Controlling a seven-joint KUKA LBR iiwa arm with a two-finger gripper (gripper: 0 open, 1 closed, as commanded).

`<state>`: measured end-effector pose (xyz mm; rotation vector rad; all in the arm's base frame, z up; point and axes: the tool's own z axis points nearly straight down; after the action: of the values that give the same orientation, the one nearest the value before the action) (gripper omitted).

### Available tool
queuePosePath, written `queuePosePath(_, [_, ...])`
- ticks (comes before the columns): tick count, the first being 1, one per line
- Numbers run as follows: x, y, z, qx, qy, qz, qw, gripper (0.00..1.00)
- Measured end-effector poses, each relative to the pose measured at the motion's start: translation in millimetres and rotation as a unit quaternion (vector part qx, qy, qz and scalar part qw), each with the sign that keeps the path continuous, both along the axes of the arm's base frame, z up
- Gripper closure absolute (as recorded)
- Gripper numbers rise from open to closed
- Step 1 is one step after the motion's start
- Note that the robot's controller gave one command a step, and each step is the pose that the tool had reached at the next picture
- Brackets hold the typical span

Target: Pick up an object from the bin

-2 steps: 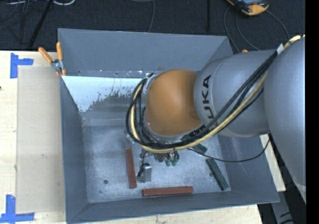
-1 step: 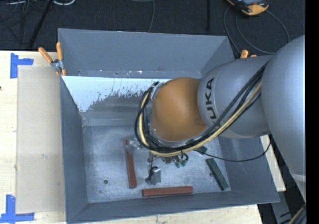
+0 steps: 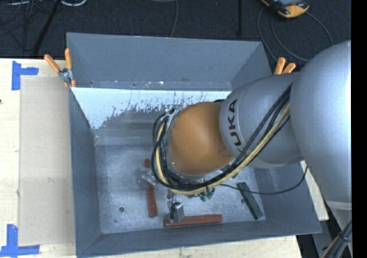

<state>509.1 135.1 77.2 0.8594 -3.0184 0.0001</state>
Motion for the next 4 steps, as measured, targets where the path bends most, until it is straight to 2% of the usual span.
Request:
queuePosePath(1, [4.4,37.1,-3.8,0.001,-0.0016,0.08,0.9968,0.0])
queuePosePath(2, [35.1,30.9,-1.7,0.001,-0.0019,0.15,0.9887,1.0])
queuePosePath(3, [35.0,30.8,-1.7,0.001,-0.0016,0.15,0.9887,1.0])
queuePosePath(4, [59.7,27.4,115.1,0.002,-0.0017,0.145,0.9894,1.0])
